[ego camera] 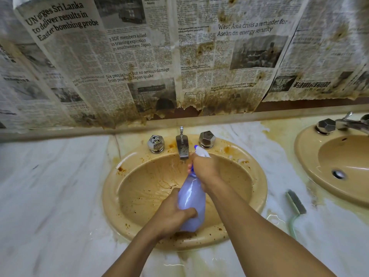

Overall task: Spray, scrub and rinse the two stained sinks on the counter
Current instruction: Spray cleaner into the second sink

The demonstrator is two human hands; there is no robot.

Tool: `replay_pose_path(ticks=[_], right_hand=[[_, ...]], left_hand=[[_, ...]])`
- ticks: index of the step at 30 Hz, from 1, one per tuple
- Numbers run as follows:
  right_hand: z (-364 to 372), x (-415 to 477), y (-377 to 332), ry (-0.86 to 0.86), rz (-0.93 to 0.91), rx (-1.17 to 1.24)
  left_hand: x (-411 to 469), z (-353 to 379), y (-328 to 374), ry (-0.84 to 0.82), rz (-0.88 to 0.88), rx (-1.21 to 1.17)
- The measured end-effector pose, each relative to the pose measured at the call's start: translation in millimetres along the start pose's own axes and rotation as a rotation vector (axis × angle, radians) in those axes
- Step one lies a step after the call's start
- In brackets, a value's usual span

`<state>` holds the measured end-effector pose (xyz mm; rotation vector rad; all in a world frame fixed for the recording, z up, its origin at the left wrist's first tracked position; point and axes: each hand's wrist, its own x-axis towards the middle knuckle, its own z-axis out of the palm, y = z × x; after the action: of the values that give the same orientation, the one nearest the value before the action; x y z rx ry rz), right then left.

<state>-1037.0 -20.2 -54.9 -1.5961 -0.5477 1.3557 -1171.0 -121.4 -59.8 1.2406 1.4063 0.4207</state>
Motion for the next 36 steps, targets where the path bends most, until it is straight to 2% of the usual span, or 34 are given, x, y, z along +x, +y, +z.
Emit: replay_pose_path(ticks=[8, 12, 20, 22, 25, 27, 32, 36], right_hand=[[15, -33, 20, -0.114, -0.032, -0.101], [19, -47, 21, 0.022, 0.002, -0.079], [21, -59, 13, 0.094, 0.044, -0.063], [18, -50, 5, 0.06, 0.003, -0.112], [7, -36, -16, -0.145, -0.066, -0.179], [3, -31, -33, -0.216, -0.072, -0.23], [10, -7, -53, -0.096, -0.113, -0.518], [6, 6, -56, -0.168, -0.047, -0.704]], left_hand=[[-29, -27, -23, -0.001, 0.004, 0.026], [-40, -27, -26, 0.025, 0.02, 0.048], [-44, -28, -23, 0.033, 0.05, 0.09], [-36, -23, -16, 0.041, 0.065, 0.076], [-18, -7, -6, 0.039, 0.083, 0.018], [-7, 5, 0, 0.014, 0.089, -0.045], [15, 30, 14, -0.083, 0.093, -0.236], [22, 50, 21, -0.145, 0.101, -0.409]])
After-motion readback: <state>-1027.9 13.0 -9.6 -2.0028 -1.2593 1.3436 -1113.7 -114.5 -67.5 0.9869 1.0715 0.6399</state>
